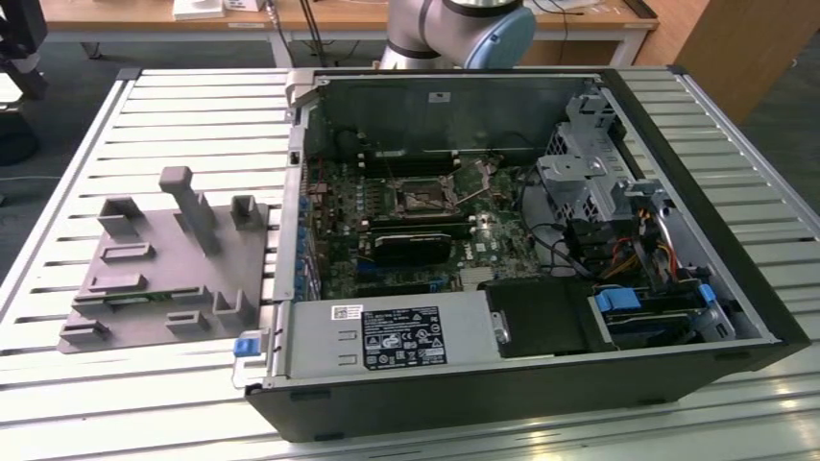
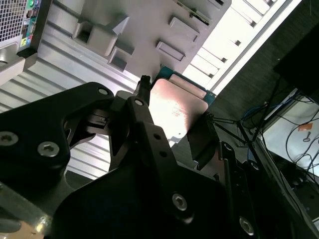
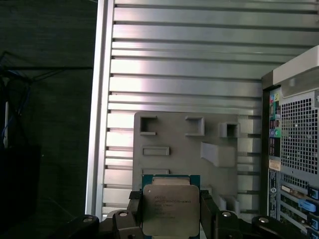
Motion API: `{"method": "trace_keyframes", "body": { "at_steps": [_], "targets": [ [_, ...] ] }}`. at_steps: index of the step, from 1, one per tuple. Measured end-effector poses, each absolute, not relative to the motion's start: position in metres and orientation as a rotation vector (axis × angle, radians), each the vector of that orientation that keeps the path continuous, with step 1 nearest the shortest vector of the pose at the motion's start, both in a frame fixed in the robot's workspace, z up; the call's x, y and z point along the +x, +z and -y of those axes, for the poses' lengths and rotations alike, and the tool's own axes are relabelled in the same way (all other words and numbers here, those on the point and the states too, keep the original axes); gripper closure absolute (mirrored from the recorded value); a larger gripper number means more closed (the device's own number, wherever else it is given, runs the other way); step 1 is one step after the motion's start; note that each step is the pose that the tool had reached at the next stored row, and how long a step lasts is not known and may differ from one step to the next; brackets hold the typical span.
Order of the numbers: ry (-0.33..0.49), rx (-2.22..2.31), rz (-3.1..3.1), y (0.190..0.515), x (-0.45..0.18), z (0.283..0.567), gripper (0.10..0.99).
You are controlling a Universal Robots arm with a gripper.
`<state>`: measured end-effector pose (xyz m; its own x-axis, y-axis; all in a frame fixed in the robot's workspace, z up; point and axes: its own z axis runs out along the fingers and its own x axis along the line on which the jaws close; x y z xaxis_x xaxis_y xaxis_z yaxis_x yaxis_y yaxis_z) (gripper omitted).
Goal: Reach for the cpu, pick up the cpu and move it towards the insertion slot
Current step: 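Pick up the cpu and move it towards the insertion slot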
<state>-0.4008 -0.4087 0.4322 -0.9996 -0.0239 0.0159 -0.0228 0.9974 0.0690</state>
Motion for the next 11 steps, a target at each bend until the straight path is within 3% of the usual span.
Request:
{"method": "trace_keyframes", "body": {
  "at_steps": [11],
  "targets": [
    [-0.108, 0.037, 3.123, 0.444, -0.393, 0.409, 0.541]
  ]
}}
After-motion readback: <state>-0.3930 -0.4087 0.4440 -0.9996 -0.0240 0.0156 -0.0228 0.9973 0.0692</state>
